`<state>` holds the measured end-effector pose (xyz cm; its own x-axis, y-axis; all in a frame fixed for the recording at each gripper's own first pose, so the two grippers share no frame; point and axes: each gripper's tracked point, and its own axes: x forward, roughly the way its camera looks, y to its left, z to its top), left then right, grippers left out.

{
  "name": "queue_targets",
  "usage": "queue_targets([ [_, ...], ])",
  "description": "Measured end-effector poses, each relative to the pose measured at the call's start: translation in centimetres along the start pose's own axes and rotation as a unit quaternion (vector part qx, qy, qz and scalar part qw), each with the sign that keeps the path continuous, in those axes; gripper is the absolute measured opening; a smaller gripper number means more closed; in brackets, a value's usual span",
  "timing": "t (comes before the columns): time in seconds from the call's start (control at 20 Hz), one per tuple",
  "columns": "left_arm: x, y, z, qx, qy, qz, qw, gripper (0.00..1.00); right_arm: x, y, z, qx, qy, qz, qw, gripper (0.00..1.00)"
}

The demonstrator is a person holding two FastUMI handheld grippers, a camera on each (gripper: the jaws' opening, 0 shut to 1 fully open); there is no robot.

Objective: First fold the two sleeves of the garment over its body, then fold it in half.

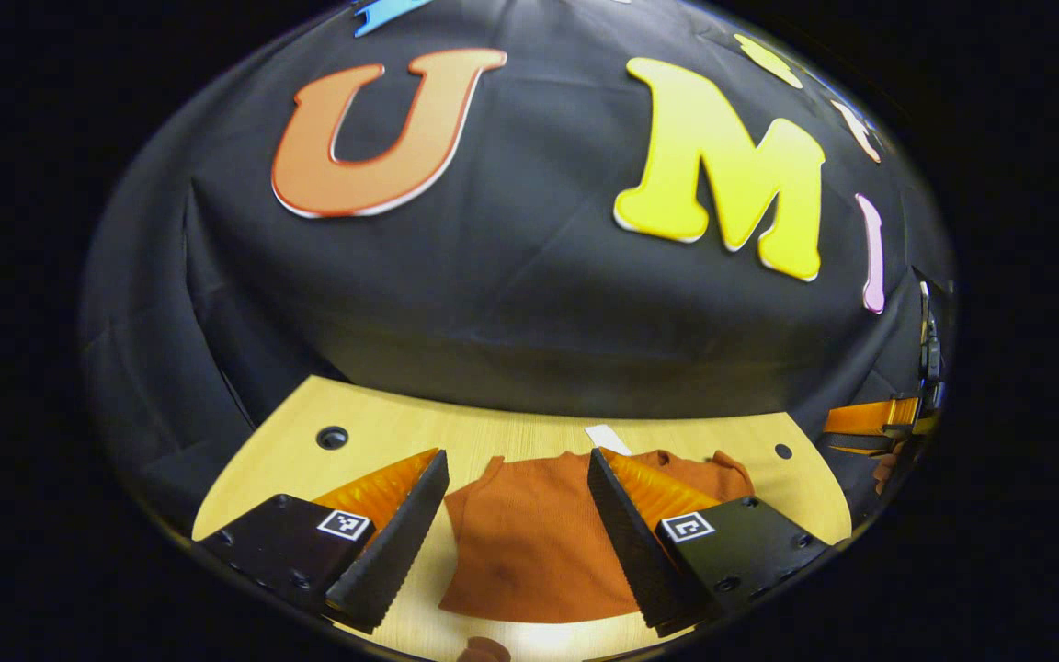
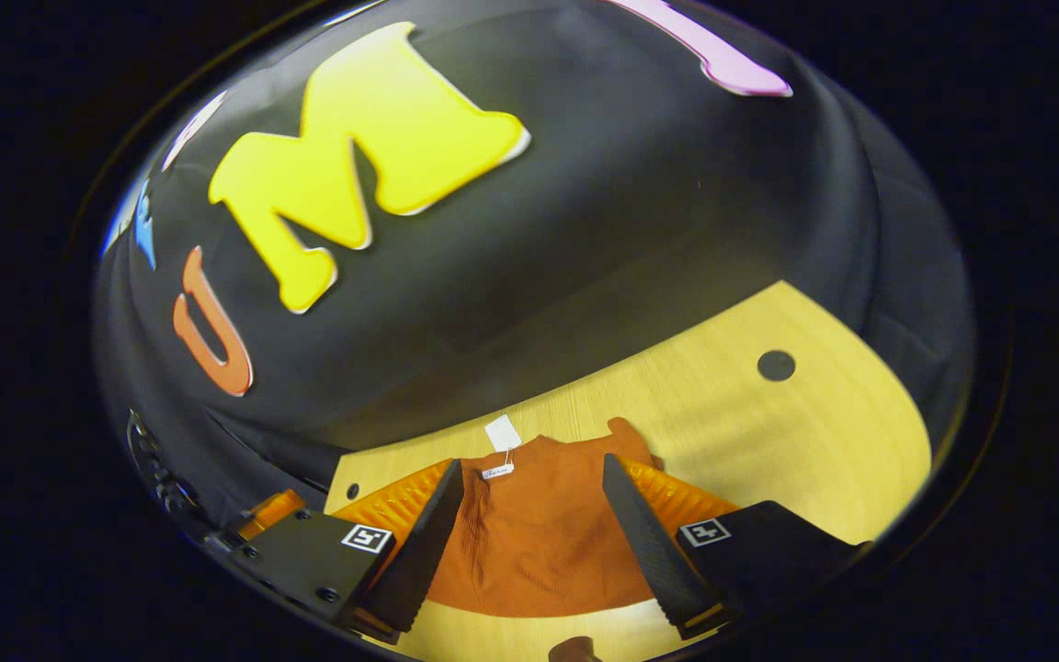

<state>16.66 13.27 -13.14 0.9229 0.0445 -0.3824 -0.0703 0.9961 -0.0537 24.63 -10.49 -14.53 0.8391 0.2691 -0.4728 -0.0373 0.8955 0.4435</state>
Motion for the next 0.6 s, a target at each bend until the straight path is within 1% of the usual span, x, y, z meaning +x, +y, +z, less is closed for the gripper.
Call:
queue_targets([
  [0.05,-1.7,0.0,0.6,0.003,-0.014,0.010,1.000,0.99,-1.4,0.0,0.2,-0.027,-0.012,-0.013,0.999,0.92],
  [0.15,-5.2,0.0,1.4,0.005,-0.035,0.020,0.999,0.98,-4.5,0.7,0.6,-0.070,-0.038,-0.025,0.996,0.92],
  [0.2,-6.9,0.1,1.6,0.007,-0.044,0.024,0.999,0.98,-5.9,0.7,0.0,-0.095,-0.040,-0.039,0.994,0.97],
  [0.3,-9.8,-0.2,1.8,0.007,-0.059,0.027,0.998,0.98,-8.7,0.0,-0.5,-0.133,-0.060,-0.064,0.987,0.98],
  [0.45,-13.5,-0.7,2.0,0.004,-0.083,0.028,0.996,0.98,-13.0,-0.6,-0.9,-0.163,-0.106,-0.099,0.976,0.98],
  [0.5,-14.7,-1.0,1.8,0.010,-0.086,0.026,0.996,1.00,-14.2,-0.9,-1.4,-0.170,-0.117,-0.111,0.972,0.98],
  [0.55,-15.8,-1.2,1.5,0.018,-0.089,0.027,0.995,0.98,-15.4,-1.2,-2.0,-0.175,-0.128,-0.121,0.969,0.98],
  [0.6,-16.8,-1.4,1.2,0.024,-0.091,0.025,0.995,0.98,-16.5,-1.4,-2.6,-0.179,-0.135,-0.126,0.966,0.98],
])
